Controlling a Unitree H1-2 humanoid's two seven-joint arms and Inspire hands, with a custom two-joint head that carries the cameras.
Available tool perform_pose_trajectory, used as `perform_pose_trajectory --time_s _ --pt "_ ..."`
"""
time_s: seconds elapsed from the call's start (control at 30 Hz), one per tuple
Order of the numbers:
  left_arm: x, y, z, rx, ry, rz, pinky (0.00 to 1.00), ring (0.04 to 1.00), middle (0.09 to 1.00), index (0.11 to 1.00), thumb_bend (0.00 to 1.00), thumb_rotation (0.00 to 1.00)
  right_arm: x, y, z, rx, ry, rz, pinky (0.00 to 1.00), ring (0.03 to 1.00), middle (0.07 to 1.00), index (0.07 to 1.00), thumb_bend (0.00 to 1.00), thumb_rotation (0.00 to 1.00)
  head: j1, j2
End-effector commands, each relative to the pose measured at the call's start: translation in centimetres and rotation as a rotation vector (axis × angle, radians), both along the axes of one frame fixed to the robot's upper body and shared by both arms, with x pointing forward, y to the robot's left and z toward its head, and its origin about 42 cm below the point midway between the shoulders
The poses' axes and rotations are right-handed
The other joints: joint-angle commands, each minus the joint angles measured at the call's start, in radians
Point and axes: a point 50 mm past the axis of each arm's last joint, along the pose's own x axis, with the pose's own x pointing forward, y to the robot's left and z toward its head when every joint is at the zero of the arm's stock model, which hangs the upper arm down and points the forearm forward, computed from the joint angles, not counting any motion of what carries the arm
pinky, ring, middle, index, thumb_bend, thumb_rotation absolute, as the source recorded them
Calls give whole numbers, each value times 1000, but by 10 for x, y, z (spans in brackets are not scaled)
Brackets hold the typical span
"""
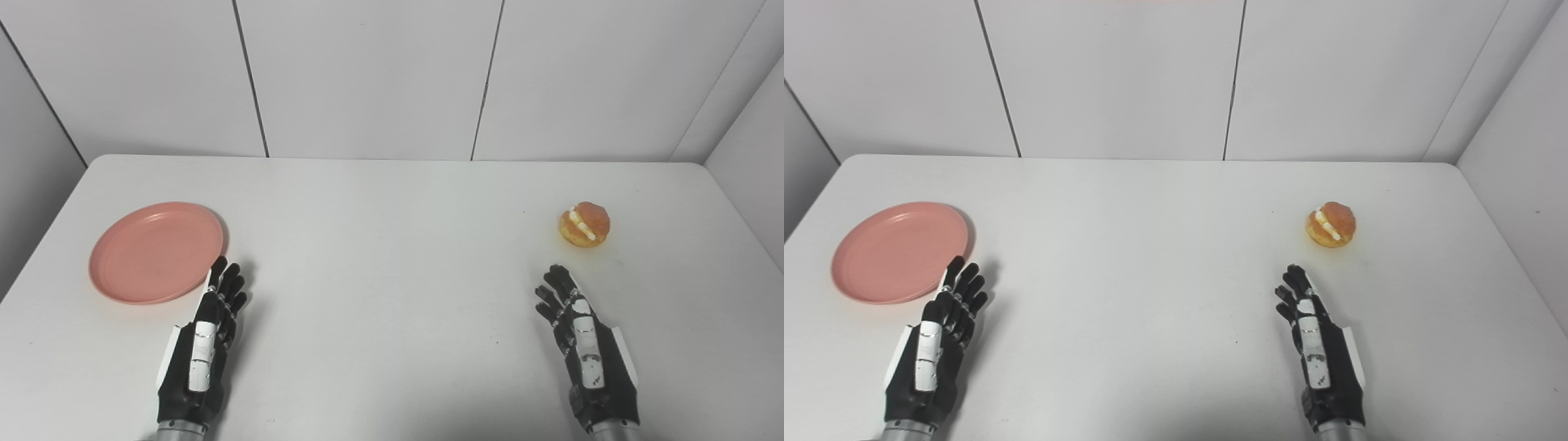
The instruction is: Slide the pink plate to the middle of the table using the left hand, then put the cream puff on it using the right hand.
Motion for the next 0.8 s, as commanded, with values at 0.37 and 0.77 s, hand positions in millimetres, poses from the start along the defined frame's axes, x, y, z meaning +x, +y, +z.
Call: perform_pose_trajectory --time_s 0.37,0.77 --pt "5 -2 12 22 -58 -7 1000 1000 1000 1000 774 967 0 -1 8 7 -56 17 911 903 928 912 905 966 1 -1" --pt "6 -3 11 35 -62 -5 1000 1000 1000 1000 781 956 0 -2 7 7 -52 -3 908 897 924 906 910 965 3 -3"
